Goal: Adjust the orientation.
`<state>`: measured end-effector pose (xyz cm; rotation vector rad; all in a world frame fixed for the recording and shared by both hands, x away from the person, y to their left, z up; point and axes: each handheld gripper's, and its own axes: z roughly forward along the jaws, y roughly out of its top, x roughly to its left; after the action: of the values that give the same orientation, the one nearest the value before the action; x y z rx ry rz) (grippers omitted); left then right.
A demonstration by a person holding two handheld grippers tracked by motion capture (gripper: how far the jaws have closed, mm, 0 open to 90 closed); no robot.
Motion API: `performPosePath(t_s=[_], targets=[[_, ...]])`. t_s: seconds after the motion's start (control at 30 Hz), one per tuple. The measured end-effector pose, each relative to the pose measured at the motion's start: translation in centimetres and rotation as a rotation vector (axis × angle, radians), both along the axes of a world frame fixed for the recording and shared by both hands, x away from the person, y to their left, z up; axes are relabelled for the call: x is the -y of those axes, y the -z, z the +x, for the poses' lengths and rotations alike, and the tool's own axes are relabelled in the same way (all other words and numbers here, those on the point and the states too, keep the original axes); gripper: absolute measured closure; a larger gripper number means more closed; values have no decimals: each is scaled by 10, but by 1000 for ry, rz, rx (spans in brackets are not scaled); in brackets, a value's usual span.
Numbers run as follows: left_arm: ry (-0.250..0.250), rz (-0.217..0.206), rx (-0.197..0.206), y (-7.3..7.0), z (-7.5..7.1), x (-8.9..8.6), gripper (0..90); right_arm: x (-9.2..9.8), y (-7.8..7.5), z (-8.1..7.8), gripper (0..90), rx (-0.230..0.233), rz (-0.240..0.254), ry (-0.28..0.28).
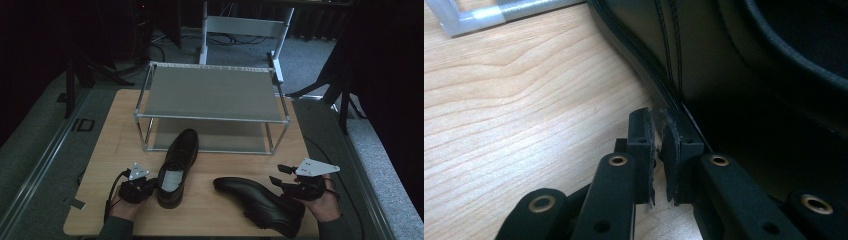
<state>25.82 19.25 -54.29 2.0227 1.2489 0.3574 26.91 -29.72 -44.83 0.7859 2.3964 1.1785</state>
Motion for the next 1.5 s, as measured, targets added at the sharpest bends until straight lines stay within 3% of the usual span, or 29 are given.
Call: performPosePath(t_s=[0.2,0.4,0.7,0.87,1.07,1.2,1.37,1.5], targets=[[59,-16,-11,1,-3,17,827,-3,8,-7,472,-27,6,-15],[116,-38,-13,3,-6,38,820,-8,10,-17,466,-25,-6,-41],[122,-54,-11,4,-5,43,813,-13,17,-22,464,-40,-31,-59],[129,-54,-7,5,-5,45,816,-13,22,-20,514,-47,-45,-50],[125,-67,-12,6,-4,44,799,-9,22,-13,532,-27,-52,2],[121,-73,-12,6,-4,43,791,-8,21,-2,562,-6,-70,71],[120,-87,-20,7,-3,42,782,-3,23,10,536,-18,-77,124],[114,-87,-22,8,-3,42,779,4,23,11,515,-18,-99,145]])
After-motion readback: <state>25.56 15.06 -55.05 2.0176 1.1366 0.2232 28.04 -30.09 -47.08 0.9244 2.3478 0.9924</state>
